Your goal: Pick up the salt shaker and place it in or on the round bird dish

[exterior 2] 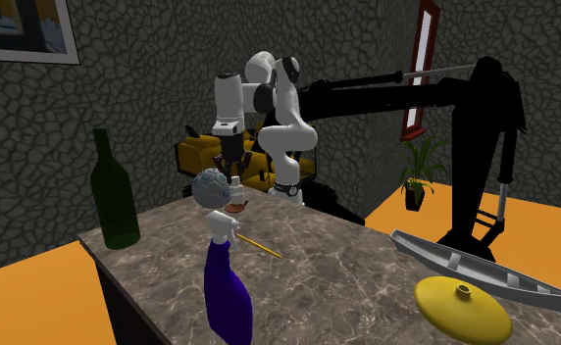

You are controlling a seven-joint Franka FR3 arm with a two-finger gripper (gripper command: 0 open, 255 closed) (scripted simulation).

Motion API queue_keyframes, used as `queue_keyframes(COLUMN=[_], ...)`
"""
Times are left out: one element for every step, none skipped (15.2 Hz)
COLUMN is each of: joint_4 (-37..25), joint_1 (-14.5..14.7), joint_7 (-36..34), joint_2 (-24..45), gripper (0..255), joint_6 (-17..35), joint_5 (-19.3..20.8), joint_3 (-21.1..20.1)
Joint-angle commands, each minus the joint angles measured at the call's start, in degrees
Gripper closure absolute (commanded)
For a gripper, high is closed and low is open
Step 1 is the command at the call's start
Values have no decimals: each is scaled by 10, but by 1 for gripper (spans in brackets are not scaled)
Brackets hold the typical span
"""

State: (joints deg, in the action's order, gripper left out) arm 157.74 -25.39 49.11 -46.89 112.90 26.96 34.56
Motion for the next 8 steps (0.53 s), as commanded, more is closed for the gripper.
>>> queue_keyframes(joint_4=[0,0,0,0,0,0,0,0], joint_1=[0,0,0,0,0,0,0,0], joint_7=[0,0,0,0,0,0,0,0], joint_2=[0,0,0,1,1,1,1,1], gripper=[255,255,0,0,0,0,0,0], joint_6=[0,0,0,0,0,0,0,0], joint_5=[1,1,1,1,1,1,1,1], joint_3=[0,0,0,0,0,0,0,0])
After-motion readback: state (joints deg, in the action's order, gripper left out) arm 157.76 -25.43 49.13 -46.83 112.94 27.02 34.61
